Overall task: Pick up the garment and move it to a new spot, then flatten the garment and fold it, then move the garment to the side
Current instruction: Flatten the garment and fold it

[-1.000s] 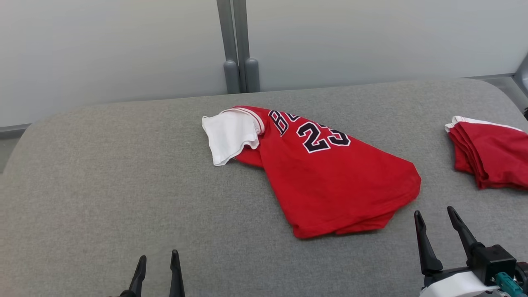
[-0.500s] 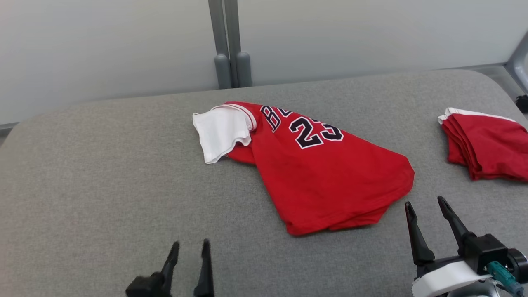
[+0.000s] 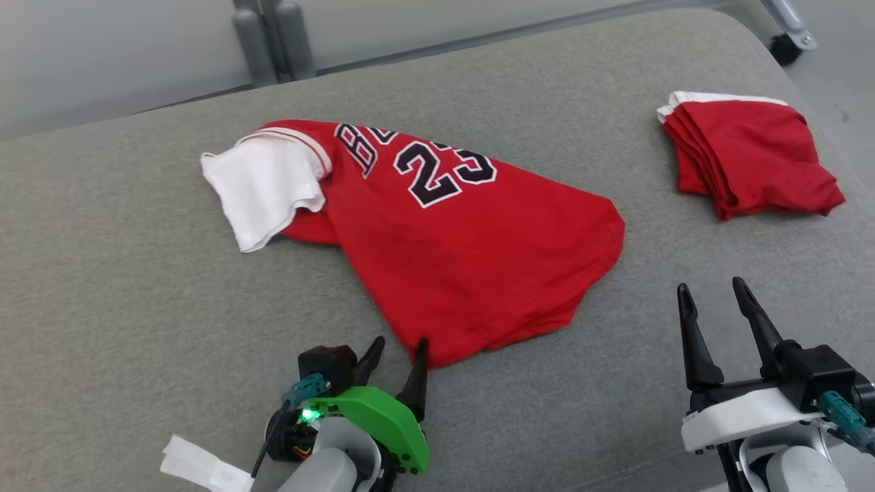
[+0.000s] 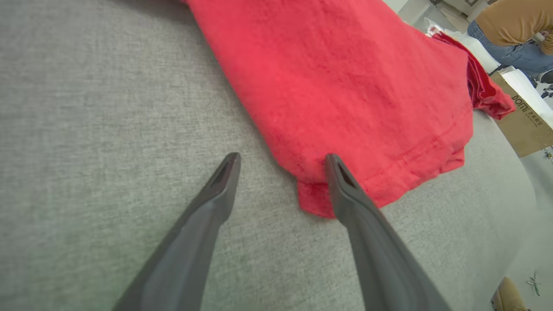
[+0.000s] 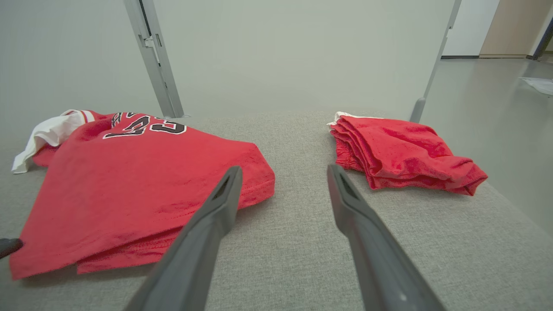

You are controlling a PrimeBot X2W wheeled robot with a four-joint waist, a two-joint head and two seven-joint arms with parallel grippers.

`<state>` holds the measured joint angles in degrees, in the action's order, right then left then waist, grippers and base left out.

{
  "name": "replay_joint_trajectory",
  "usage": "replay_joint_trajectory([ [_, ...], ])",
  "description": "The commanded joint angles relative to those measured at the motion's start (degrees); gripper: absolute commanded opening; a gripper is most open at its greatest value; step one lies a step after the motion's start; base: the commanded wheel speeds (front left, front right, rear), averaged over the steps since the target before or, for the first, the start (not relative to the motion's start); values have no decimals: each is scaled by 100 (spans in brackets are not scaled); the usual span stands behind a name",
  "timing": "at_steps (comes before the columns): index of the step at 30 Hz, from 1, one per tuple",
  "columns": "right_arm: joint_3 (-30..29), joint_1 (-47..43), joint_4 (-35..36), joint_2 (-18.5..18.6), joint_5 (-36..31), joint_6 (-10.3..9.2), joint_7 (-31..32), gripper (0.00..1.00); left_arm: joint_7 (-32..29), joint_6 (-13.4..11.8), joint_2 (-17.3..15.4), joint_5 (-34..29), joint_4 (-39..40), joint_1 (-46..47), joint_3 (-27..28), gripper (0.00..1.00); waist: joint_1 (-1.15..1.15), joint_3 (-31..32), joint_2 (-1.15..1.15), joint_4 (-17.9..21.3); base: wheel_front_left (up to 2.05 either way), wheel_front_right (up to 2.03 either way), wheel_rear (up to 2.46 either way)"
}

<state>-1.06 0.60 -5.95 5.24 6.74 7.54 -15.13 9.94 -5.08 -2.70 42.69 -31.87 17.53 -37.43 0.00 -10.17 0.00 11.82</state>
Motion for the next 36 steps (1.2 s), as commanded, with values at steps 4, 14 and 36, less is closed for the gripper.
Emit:
replay_joint_trajectory([
  [4, -51, 36, -46, -53, -6, -10, -2, 100, 78, 21, -36, 223, -424, 251, -294, 100, 0, -435, 0, 539, 0, 0, 0],
  [14, -134, -57, -92, -53, -12, -11, -2, 100, 114, 485, -6, 865, -496, 240, -858, 0, 0, -186, 0, 164, 0, 0, 0],
  [36, -124, -499, -286, -79, -90, -11, -2, 100, -653, -1632, -3554, 2341, 3739, -2290, 1871, 0, 0, 487, 0, -1054, 0, 0, 0],
])
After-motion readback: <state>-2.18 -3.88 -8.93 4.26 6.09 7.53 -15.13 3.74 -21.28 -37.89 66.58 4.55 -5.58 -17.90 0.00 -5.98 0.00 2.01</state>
